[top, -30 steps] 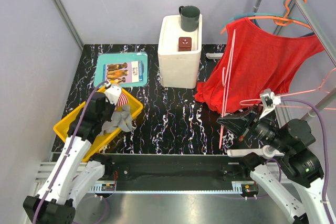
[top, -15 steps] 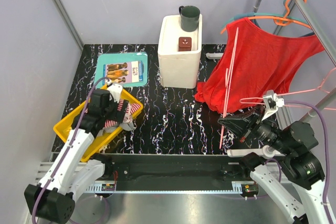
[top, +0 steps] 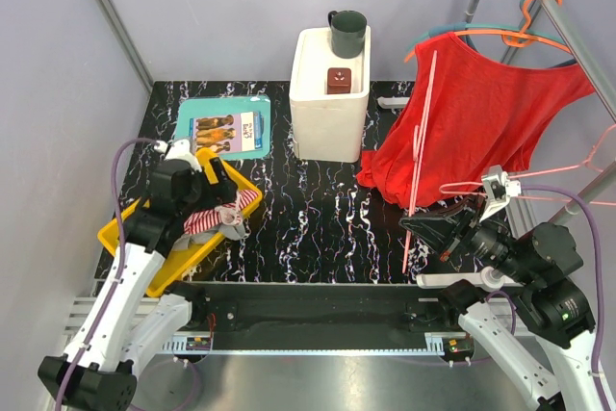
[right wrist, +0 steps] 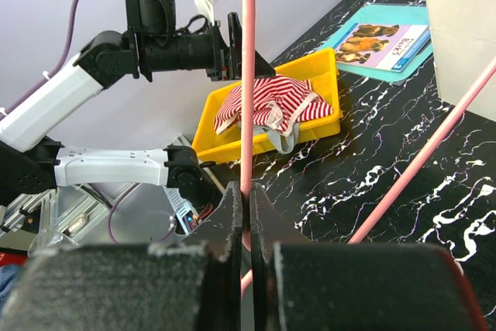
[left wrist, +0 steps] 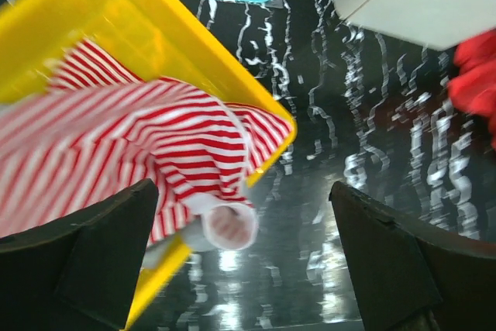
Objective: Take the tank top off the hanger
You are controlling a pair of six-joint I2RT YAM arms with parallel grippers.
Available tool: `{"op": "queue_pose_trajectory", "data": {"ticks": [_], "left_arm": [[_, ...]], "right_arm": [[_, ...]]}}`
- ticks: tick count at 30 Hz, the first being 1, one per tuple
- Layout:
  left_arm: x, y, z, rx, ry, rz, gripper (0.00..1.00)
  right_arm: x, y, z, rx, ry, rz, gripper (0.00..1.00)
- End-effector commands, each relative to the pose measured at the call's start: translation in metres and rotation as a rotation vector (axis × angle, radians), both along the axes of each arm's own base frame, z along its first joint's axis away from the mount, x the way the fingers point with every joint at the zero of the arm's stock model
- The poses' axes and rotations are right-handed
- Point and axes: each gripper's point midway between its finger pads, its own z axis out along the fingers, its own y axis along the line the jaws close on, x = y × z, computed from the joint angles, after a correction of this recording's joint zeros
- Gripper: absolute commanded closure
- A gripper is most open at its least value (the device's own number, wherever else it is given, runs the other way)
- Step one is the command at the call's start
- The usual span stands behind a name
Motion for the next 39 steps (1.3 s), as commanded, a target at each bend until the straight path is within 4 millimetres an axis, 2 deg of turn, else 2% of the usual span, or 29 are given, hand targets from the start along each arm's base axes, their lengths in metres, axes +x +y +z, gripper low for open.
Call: {"op": "queue_pose_trajectory", "data": {"ticks": [1,2,3,5,7,9,12,16,18,19,21,22,25,28,31,33,35,36,38,39], "left_arm": [[-0.004,-0.016,-0.018,-0.285,0.054,0.171,0.24],[-0.004,-0.014,-0.018,-0.326,0.034,0.213,0.35],[-0.006,-0.009,-0.029,-0.331,0.047,0.254,0.51],[-0.007,-0.001,-0.035,-0.357,0.035,0.330,0.67],[-0.007,0.002,-0.047,-0.368,0.060,0.361,0.69],[-0.006,-0.005,-0.057,-0.401,0.100,0.347,0.70],[0.001,0.000,-0.071,-0.394,0.139,0.381,0.78],[0.011,0.014,-0.098,-0.408,0.188,0.447,0.77],[0.014,0.010,-0.113,-0.457,0.226,0.415,0.78],[0.014,0.019,-0.129,-0.462,0.282,0.457,0.84],[0.009,0.031,-0.147,-0.468,0.359,0.505,0.99],[0.008,0.043,-0.160,-0.469,0.403,0.536,1.00],[0.006,0.064,-0.169,-0.474,0.426,0.603,1.00],[0.009,0.076,-0.156,-0.431,0.376,0.628,1.00],[0.012,0.089,-0.134,-0.353,0.300,0.621,0.87],[0.014,0.088,-0.115,-0.335,0.251,0.589,0.66],[0.016,0.085,-0.081,-0.307,0.133,0.541,0.48],[0.015,0.075,-0.068,-0.297,0.095,0.490,0.31],[0.013,0.060,-0.021,-0.298,-0.071,0.397,0.19],[0.010,0.044,0.009,-0.315,-0.176,0.318,0.12]], "right_arm": [[0.000,-0.001,0.011,0.030,-0.041,-0.006,1.00],[0.000,-0.001,0.011,0.030,-0.038,-0.005,1.00],[-0.001,0.000,0.011,0.030,-0.035,0.002,1.00],[-0.002,0.000,0.013,0.033,-0.038,0.003,1.00],[-0.004,-0.002,0.014,0.037,-0.045,0.000,1.00],[-0.004,-0.003,0.013,0.036,-0.043,-0.004,1.00],[-0.004,-0.002,0.013,0.037,-0.037,-0.002,1.00],[-0.006,-0.003,0.014,0.042,-0.036,-0.003,1.00],[-0.006,-0.004,0.014,0.042,-0.038,-0.011,1.00],[-0.006,-0.004,0.014,0.042,-0.038,-0.010,1.00],[-0.007,-0.005,0.015,0.041,-0.039,-0.011,1.00],[-0.006,-0.005,0.015,0.041,-0.040,-0.013,1.00],[-0.006,-0.006,0.013,0.039,-0.036,-0.021,1.00],[-0.007,-0.007,0.013,0.044,-0.035,-0.022,1.00],[-0.007,-0.007,0.011,0.043,-0.024,-0.023,1.00],[-0.005,-0.006,0.009,0.040,-0.014,-0.024,1.00],[-0.001,-0.005,0.009,0.042,0.000,-0.033,1.00],[0.002,-0.005,0.008,0.041,0.009,-0.040,1.00],[0.008,-0.005,0.008,0.045,0.032,-0.061,1.00],[0.010,-0.004,0.009,0.046,0.036,-0.065,1.00]]}}
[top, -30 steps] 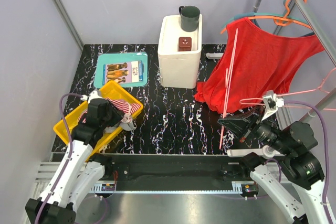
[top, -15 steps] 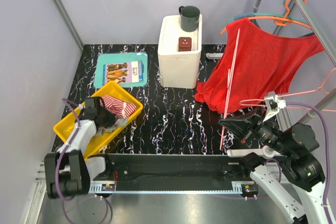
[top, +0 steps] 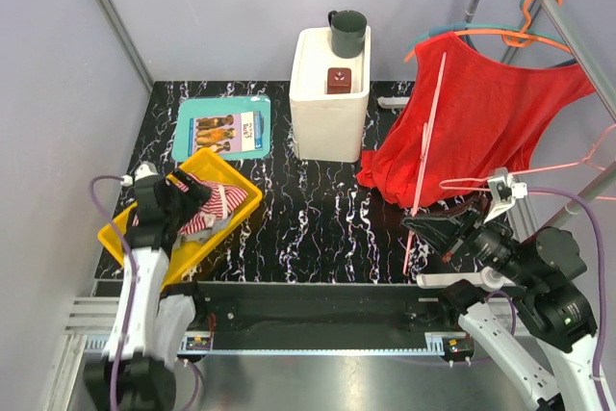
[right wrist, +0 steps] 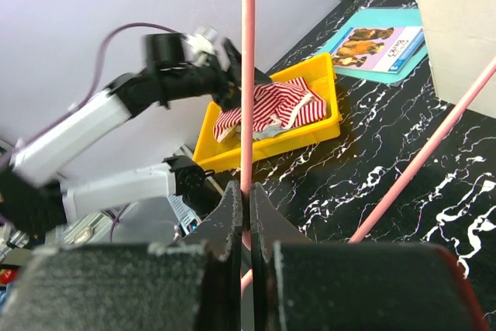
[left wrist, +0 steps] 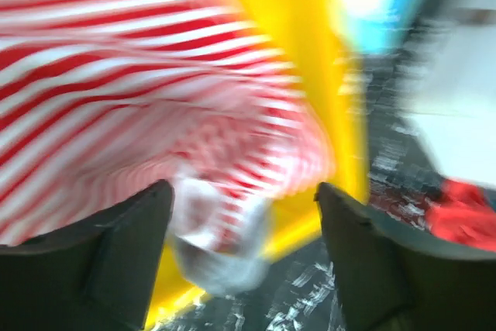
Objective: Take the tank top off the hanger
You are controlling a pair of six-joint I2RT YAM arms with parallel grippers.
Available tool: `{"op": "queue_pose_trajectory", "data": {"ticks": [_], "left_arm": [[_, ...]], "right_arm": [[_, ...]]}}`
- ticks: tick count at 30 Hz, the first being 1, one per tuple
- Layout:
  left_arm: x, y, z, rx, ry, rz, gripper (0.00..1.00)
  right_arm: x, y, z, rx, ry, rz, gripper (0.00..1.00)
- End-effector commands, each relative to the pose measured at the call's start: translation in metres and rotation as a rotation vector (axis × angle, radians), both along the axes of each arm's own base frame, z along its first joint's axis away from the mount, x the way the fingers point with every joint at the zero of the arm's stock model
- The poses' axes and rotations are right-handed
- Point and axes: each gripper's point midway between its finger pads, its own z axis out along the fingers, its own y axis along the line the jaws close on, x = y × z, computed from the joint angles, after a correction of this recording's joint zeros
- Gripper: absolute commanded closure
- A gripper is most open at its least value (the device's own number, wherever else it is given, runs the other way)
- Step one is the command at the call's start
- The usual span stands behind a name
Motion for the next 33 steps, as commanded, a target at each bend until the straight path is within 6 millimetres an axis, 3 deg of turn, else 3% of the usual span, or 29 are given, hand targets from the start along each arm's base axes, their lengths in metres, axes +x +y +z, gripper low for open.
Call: {"op": "queue_pose_trajectory", "data": {"ticks": [1,2,5,8,9,11,12,13,14,15,17,18,19,21,22,23,26,32,33], "left_arm": [[0.003,-0.035,0.115,0.098,-0.404,-0.184,0.10],[0.005,-0.044,0.148,0.100,-0.519,-0.220,0.07],[-0.007,-0.094,0.208,0.041,-0.730,-0.443,0.06],[-0.027,-0.142,0.253,-0.024,-0.900,-0.653,0.09],[-0.037,-0.163,0.260,-0.057,-0.932,-0.744,0.09],[-0.050,-0.183,0.281,-0.068,-1.013,-0.822,0.11],[-0.064,-0.207,0.280,-0.105,-1.005,-0.918,0.11],[-0.067,-0.212,0.297,-0.071,-1.066,-0.923,0.11],[-0.073,-0.223,0.301,-0.065,-1.083,-0.956,0.11],[-0.090,-0.250,0.298,-0.087,-1.073,-1.057,0.11],[-0.098,-0.268,0.310,-0.019,-1.109,-1.093,0.09],[-0.115,-0.294,0.302,-0.021,-1.092,-1.183,0.08],[-0.112,-0.298,0.312,0.043,-1.120,-1.162,0.08],[-0.126,-0.325,0.303,0.102,-1.116,-1.239,0.08],[-0.124,-0.328,0.310,0.115,-1.119,-1.213,0.08],[-0.125,-0.337,0.300,0.137,-1.086,-1.242,0.08],[-0.124,-0.345,0.300,0.144,-1.075,-1.234,0.08],[-0.124,-0.341,0.299,0.135,-1.068,-1.212,0.04],[-0.123,-0.339,0.298,0.130,-1.067,-1.203,0.02]], "right_arm": [[0.012,0.001,0.009,0.022,0.029,-0.038,1.00],[0.017,0.001,0.009,0.023,0.044,-0.053,1.00],[0.020,0.000,0.018,0.051,0.059,-0.073,1.00],[0.021,-0.004,0.029,0.091,0.070,-0.096,1.00],[0.020,-0.005,0.035,0.117,0.082,-0.105,1.00],[0.021,-0.010,0.044,0.164,0.094,-0.132,1.00],[0.018,-0.012,0.053,0.204,0.109,-0.134,1.00],[0.017,-0.015,0.061,0.234,0.105,-0.143,1.00],[0.016,-0.016,0.065,0.257,0.112,-0.146,1.00],[0.012,-0.018,0.074,0.303,0.130,-0.146,1.00],[0.012,-0.024,0.083,0.360,0.150,-0.168,1.00],[0.009,-0.026,0.091,0.405,0.173,-0.165,1.00],[0.009,-0.030,0.095,0.438,0.185,-0.182,1.00],[0.006,-0.036,0.101,0.518,0.232,-0.188,1.00],[0.008,-0.040,0.103,0.555,0.251,-0.211,1.00],[0.008,-0.044,0.105,0.588,0.264,-0.220,1.00],[0.015,-0.052,0.104,0.683,0.327,-0.265,1.00],[0.036,-0.059,0.115,0.783,0.393,-0.334,1.00],[0.036,-0.059,0.125,0.811,0.388,-0.320,1.00]]}}
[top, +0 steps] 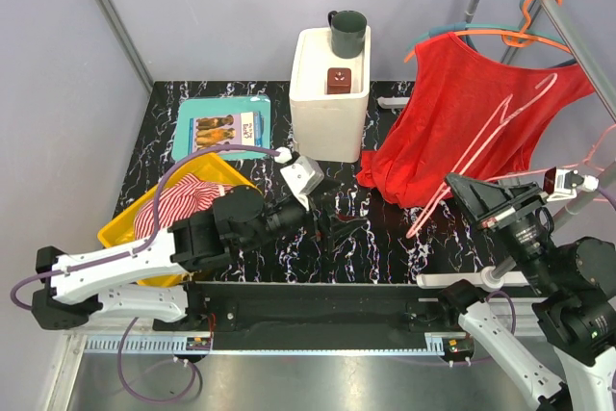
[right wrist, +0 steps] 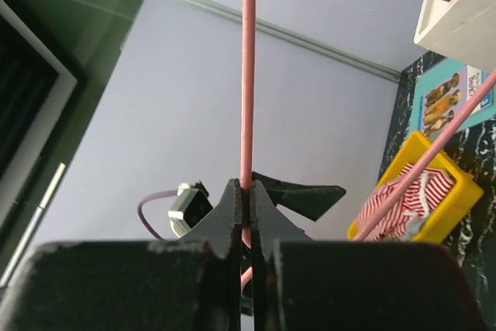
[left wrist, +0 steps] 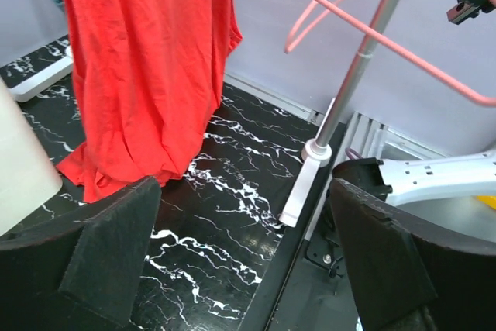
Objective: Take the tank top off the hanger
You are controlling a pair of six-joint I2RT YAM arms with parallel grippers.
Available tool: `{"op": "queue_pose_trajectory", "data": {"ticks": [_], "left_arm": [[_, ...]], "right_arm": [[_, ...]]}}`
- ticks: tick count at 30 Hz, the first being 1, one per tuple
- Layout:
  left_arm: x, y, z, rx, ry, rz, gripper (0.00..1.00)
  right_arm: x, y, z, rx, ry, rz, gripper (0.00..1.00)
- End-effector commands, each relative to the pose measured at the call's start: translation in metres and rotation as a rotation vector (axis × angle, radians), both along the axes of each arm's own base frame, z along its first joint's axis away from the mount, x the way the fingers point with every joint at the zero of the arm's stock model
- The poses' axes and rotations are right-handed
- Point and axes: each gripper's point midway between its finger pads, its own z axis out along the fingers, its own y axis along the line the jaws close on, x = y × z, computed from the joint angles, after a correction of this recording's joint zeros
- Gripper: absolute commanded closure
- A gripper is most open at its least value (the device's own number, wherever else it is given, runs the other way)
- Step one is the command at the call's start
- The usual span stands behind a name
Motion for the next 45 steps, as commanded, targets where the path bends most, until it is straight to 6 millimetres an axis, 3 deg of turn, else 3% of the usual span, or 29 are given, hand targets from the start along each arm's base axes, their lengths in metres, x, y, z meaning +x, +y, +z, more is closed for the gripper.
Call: {"op": "queue_pose_trajectory", "data": {"ticks": [1,8,15,20,24,32,41,45], "left_arm": [[0.008,0.017,0.035,-0.107,-0.039,0.072,0.01],[0.008,0.049,0.036,-0.144,-0.036,0.128,0.01],[0.011,0.067,0.034,-0.152,-0.038,0.170,0.01],[0.009,0.060,0.028,-0.132,-0.033,0.148,0.01],[0.009,0.054,0.020,-0.097,-0.016,0.143,0.01],[0.008,0.050,0.015,-0.089,0.011,0.137,0.01],[0.008,0.049,0.015,-0.110,0.079,0.147,0.01],[0.007,0.054,0.015,-0.124,0.111,0.156,0.01]], "right_arm": [[0.020,-0.008,0.035,0.151,0.019,-0.063,1.00],[0.046,-0.012,0.064,0.195,0.039,-0.142,1.00],[0.073,-0.032,0.068,0.212,0.090,-0.312,1.00],[0.090,-0.029,0.078,0.237,0.111,-0.335,1.00],[0.108,-0.033,0.076,0.272,0.171,-0.395,1.00],[0.109,-0.067,0.084,0.320,0.198,-0.567,1.00],[0.113,-0.082,0.083,0.384,0.246,-0.653,1.00],[0.116,-0.078,0.076,0.390,0.276,-0.639,1.00]]}}
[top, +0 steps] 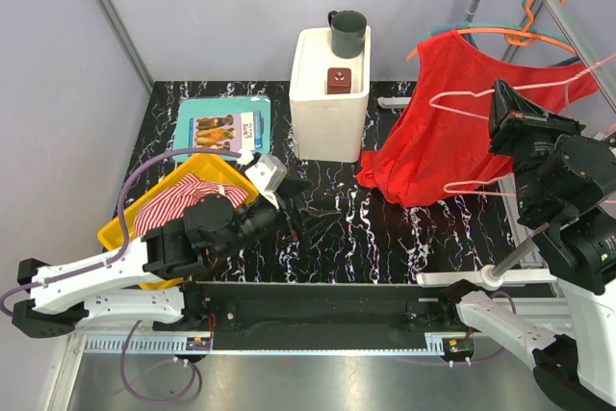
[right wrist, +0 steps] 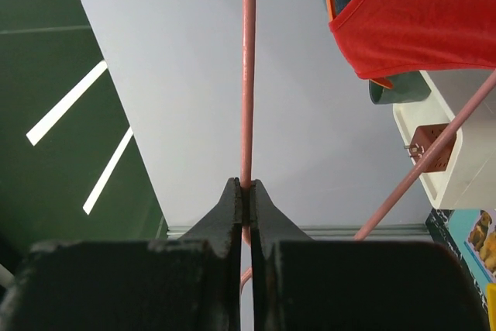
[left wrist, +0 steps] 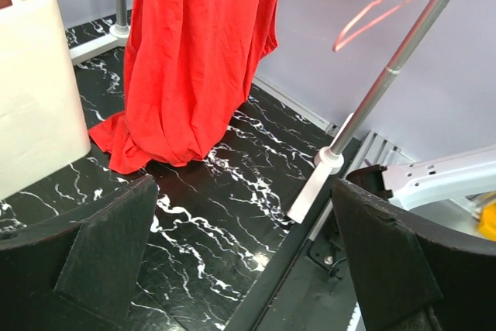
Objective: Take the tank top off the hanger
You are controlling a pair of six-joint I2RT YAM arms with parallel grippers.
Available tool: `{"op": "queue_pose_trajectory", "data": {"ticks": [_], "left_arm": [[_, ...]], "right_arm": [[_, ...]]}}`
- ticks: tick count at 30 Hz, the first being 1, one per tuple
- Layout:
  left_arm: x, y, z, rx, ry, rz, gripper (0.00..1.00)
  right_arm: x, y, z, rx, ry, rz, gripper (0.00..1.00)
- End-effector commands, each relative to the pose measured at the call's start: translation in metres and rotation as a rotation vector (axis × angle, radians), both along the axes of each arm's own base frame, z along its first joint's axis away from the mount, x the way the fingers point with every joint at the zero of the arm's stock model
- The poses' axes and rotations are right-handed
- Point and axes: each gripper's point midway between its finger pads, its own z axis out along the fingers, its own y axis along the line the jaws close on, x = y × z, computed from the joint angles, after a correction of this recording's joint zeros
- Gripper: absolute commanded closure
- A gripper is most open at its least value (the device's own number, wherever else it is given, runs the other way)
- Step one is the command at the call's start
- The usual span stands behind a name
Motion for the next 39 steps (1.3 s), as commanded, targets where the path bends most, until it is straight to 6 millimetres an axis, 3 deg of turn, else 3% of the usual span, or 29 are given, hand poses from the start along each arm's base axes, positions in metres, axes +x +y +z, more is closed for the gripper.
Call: {"op": "queue_pose_trajectory", "data": {"ticks": [1,13,17,24,30,39], "left_arm": [[-0.001,0.008,0.018,-0.083,0.043,0.023,0.01],[-0.001,0.016,0.015,-0.096,0.062,0.039,0.01],[0.001,0.016,0.012,-0.092,0.069,0.052,0.01],[0.001,0.012,0.006,-0.076,0.076,0.050,0.01],[0.004,0.005,0.002,-0.054,0.077,0.054,0.01],[0.008,-0.003,-0.007,-0.025,0.088,0.066,0.01]], "right_arm": [[0.001,-0.008,-0.004,0.046,0.020,-0.047,1.00],[-0.022,-0.014,-0.031,0.052,0.033,-0.012,0.96],[-0.028,-0.009,-0.037,0.033,0.037,0.031,0.77],[-0.044,-0.005,-0.061,-0.039,0.063,0.093,0.57],[-0.063,0.002,-0.079,-0.138,0.092,0.183,0.47],[-0.098,-0.001,-0.095,-0.339,0.057,0.258,0.22]]}}
